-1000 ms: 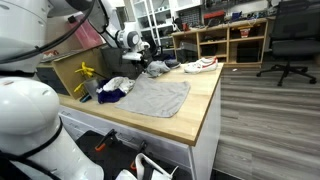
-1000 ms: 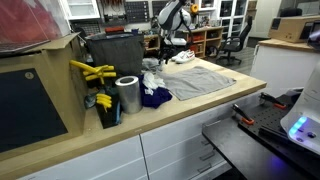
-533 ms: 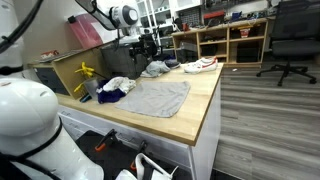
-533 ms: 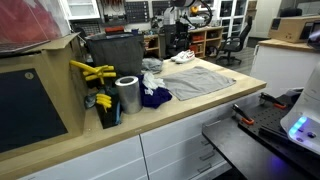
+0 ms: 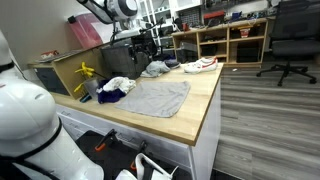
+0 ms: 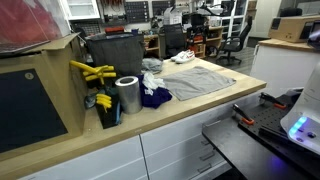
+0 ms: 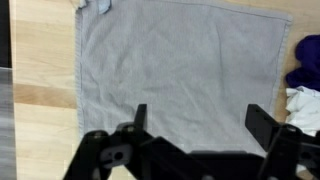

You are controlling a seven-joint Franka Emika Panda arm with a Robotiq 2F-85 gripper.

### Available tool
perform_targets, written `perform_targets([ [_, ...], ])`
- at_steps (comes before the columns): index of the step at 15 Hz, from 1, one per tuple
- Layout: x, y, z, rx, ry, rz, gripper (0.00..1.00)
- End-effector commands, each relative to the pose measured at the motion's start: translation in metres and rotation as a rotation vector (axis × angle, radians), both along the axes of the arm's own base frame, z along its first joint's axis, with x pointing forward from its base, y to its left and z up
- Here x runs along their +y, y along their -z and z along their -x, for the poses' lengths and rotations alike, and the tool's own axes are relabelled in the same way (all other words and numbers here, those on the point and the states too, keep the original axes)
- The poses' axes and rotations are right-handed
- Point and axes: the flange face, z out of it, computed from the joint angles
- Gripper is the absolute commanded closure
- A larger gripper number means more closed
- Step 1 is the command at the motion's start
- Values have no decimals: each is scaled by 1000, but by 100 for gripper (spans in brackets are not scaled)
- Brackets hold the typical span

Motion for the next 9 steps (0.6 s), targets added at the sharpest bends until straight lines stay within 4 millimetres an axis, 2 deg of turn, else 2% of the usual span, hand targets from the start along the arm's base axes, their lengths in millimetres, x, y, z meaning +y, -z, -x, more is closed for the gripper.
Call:
perform_targets([
  [1,-26,-7,41,23,-7,28,0],
  [5,-51,-9,77,26,-9,68,0],
  [9,-63,-21,107,19,-39,114,0],
])
